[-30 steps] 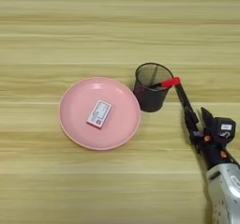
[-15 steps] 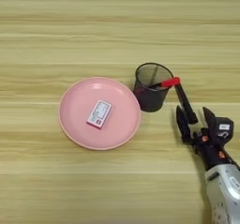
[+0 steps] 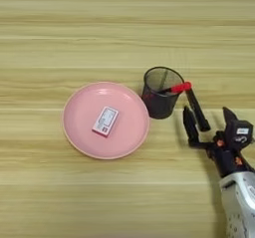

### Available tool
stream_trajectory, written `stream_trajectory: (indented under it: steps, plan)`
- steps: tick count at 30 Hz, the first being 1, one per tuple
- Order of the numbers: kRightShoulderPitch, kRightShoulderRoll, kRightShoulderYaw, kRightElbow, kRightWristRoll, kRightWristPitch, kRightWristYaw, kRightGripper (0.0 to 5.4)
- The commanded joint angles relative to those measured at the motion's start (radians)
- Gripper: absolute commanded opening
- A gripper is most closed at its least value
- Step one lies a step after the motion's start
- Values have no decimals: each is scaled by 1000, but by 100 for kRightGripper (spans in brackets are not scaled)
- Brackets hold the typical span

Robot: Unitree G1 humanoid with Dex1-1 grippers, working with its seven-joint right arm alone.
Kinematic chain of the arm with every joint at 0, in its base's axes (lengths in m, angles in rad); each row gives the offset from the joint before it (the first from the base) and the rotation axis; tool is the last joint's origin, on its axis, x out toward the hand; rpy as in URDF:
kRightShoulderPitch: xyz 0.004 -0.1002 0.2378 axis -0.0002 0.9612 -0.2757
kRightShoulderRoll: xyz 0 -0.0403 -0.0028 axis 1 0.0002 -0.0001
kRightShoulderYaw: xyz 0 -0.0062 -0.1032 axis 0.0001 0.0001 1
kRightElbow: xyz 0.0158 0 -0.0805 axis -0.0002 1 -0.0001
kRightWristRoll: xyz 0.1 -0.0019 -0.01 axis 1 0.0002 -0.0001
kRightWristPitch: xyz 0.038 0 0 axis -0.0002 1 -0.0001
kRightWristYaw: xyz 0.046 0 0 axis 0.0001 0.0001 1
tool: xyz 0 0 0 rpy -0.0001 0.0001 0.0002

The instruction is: Move the objects on the table

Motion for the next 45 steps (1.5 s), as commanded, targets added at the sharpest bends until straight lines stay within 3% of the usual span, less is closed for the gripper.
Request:
stream_trajectory:
  steps: [1,22,45]
  plan:
    - [-25,-5,8,-78,19,-38,16,538]
    - [-6,12,32,-125,59,-84,73,538]
    - [-152,28,62,-16,41,-119,76,538]
